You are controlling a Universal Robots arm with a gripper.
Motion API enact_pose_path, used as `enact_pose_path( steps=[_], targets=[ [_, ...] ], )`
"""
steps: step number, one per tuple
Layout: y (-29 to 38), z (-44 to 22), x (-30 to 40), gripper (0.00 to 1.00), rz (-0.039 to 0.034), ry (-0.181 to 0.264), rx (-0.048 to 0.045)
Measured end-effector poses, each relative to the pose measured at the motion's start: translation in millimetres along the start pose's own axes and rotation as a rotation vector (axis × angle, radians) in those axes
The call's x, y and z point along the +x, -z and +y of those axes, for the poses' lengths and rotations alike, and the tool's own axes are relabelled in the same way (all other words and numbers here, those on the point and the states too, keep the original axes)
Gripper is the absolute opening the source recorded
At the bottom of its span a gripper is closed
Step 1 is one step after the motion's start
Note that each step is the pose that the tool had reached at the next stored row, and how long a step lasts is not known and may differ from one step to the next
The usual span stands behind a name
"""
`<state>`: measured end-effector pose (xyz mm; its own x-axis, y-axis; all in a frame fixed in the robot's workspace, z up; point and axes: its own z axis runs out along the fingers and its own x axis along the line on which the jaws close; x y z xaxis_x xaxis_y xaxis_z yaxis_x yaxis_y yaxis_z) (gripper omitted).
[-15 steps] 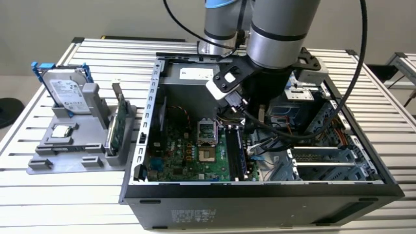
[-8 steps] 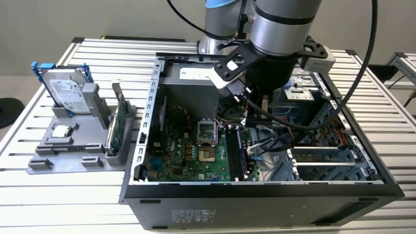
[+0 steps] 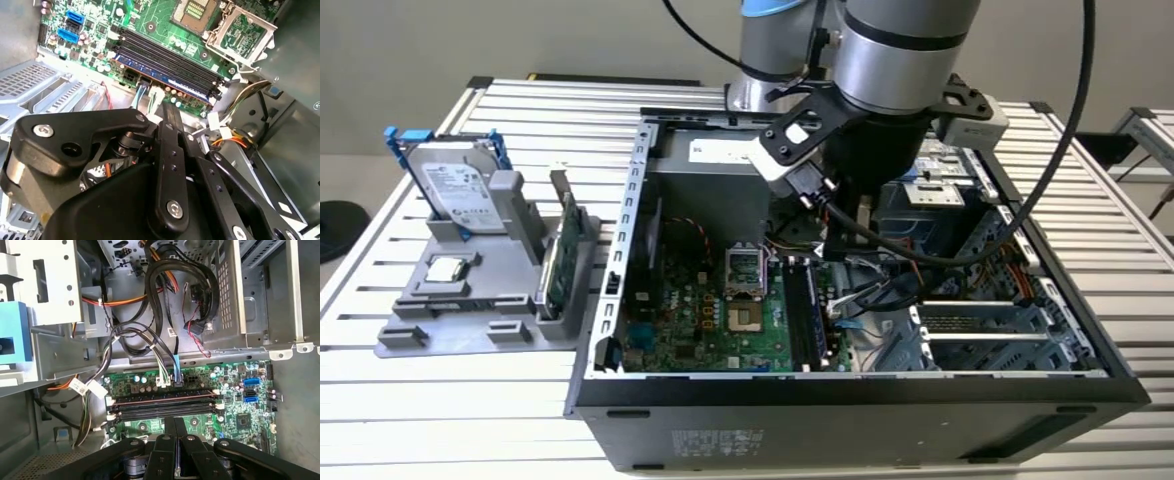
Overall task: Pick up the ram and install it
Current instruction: 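Press down the ram until it locks into place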
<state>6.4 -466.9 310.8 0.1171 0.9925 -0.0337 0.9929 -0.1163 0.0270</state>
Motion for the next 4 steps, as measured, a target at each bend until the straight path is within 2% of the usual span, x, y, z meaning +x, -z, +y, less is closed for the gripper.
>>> enact_pose_path(
  steps=[4],
  targets=[
    [0.1,0.0,0.0,0.0,-0.0004,0.0,0.0027]
  ],
)
